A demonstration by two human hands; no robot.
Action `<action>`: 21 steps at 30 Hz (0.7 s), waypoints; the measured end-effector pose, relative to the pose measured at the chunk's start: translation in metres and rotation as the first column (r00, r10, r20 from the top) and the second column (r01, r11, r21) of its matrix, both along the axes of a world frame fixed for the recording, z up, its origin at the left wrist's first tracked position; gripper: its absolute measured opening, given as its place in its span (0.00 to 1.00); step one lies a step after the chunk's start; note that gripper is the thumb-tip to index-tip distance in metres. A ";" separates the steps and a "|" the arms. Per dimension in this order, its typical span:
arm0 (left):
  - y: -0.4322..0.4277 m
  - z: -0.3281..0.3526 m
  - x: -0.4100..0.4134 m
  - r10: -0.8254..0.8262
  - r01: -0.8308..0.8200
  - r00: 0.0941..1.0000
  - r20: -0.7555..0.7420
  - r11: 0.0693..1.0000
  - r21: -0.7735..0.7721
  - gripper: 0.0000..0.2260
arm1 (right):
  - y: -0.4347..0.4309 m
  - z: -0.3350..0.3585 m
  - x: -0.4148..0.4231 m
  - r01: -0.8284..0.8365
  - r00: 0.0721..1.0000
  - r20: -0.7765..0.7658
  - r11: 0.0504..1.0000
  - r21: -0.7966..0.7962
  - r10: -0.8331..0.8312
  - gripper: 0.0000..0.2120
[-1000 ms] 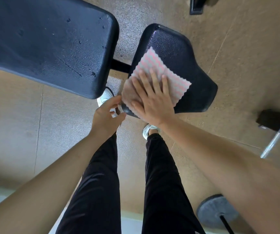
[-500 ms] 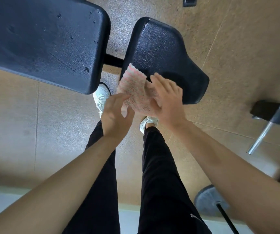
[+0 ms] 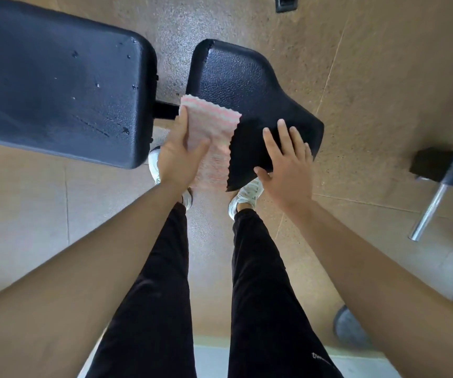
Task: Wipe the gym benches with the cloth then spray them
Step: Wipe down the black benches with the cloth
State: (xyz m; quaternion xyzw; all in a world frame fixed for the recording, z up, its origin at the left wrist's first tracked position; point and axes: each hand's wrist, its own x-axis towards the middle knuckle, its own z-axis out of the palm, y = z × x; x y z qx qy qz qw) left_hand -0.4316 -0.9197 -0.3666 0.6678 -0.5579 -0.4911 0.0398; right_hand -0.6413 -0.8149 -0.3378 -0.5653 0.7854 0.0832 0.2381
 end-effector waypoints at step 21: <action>-0.179 0.019 -0.070 -0.295 0.343 0.934 0.200 0.895 -0.286 0.10 | 0.002 -0.002 0.001 0.103 0.992 0.079 0.993 -0.048 -0.099 0.42</action>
